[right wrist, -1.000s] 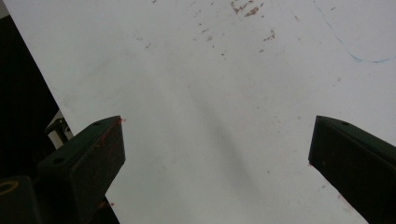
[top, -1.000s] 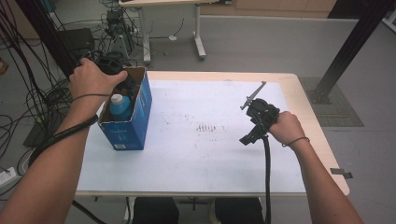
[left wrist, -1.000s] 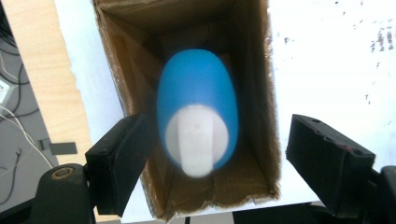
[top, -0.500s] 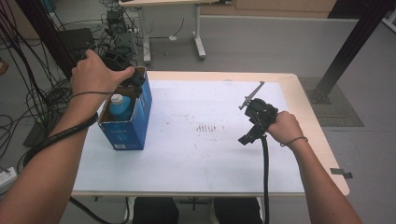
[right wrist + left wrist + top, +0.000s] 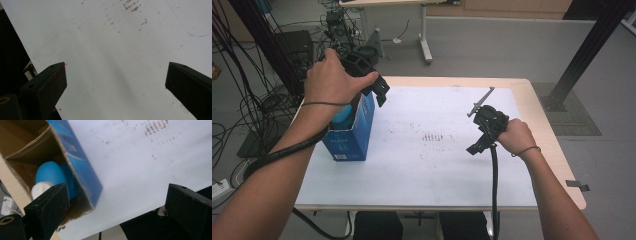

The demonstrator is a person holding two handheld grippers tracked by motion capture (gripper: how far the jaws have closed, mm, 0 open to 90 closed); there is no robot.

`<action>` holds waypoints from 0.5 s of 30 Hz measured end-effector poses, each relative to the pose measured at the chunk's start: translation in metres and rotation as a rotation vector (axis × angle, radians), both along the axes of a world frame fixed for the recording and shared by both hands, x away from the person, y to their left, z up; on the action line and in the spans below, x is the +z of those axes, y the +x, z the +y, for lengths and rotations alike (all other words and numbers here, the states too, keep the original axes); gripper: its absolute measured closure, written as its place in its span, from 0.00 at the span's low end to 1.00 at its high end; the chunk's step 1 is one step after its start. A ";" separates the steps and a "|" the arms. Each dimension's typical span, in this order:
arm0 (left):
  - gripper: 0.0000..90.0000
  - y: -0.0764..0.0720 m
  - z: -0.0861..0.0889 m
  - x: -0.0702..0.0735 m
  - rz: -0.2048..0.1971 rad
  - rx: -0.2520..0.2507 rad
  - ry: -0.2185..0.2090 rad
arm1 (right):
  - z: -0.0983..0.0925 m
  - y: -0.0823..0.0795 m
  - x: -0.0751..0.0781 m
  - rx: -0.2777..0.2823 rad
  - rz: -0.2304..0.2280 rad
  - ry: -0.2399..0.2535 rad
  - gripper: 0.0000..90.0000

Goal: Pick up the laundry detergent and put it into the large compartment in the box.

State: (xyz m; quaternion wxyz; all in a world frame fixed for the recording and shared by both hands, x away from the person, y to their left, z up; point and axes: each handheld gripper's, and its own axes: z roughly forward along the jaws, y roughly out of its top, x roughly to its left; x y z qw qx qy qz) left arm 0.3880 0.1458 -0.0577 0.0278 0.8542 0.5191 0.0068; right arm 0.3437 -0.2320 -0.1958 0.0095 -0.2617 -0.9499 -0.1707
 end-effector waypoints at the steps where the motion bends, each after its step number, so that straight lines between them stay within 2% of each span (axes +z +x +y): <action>1: 0.06 -0.002 -0.005 0.000 0.002 -0.014 -0.002 | 0.000 0.000 0.000 -0.001 -0.001 0.001 0.04; 7: 0.06 -0.009 -0.024 -0.001 0.015 -0.089 -0.028 | 0.000 -0.001 0.001 -0.004 -0.002 0.000 0.04; 15: 0.06 -0.011 -0.046 -0.012 0.065 -0.178 -0.072 | 0.000 -0.001 0.001 -0.006 -0.005 -0.002 0.04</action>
